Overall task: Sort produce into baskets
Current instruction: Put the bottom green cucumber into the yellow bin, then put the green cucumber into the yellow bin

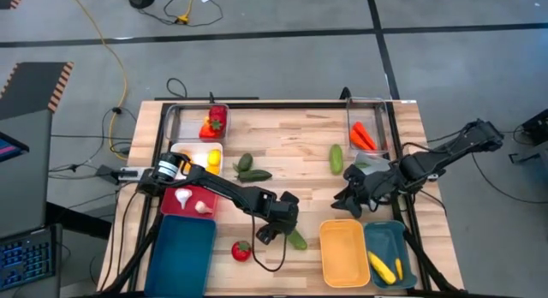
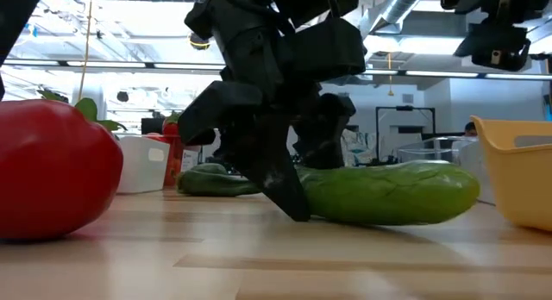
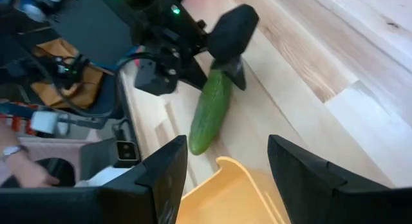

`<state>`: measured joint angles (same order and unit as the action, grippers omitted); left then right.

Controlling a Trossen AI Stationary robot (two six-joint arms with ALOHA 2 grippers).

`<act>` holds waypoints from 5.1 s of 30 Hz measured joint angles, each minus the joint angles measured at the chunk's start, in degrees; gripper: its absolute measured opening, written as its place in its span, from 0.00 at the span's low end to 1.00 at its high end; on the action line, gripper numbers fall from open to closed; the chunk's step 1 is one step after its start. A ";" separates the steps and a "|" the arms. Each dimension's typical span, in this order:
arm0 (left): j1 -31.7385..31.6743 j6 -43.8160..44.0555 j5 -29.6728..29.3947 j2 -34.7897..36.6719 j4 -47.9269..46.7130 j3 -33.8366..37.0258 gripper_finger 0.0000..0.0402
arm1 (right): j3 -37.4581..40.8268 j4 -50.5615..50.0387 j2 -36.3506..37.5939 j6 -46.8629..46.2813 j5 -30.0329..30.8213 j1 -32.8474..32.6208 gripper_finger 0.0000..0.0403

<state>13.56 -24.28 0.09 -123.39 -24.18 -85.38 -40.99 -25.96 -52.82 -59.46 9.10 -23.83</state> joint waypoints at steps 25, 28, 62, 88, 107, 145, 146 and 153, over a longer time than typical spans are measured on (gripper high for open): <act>0.18 3.09 1.44 -0.37 -15.62 -20.12 0.46 | 0.00 5.52 5.68 8.92 -0.02 0.00 0.61; 0.22 3.12 1.51 -0.35 -9.78 -20.98 0.45 | 0.00 5.50 6.74 9.00 -0.02 -0.01 0.61; 1.61 10.35 10.17 -10.18 28.69 -21.07 0.44 | -0.04 6.00 8.18 11.98 0.33 0.77 0.61; 0.42 4.43 -1.65 -3.02 11.29 -21.05 0.75 | -0.04 5.96 8.33 15.02 0.00 9.07 0.61; -12.37 12.61 -3.82 29.70 -16.36 -5.32 0.75 | 0.00 11.71 4.34 29.40 0.00 20.76 0.61; -12.96 22.07 -16.13 87.98 11.18 58.09 0.75 | -19.17 -0.76 -16.93 31.08 1.27 34.17 0.70; -12.98 22.11 -16.15 88.54 11.35 58.61 0.75 | -19.17 -0.65 -16.93 31.41 1.27 34.18 0.72; -12.96 23.67 -16.23 90.90 11.87 60.48 0.75 | -19.17 -0.11 -16.93 38.10 -0.08 34.16 0.84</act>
<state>0.60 -0.62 -16.14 -32.49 -12.32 -24.91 -60.16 -26.07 -69.76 -21.36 9.02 10.33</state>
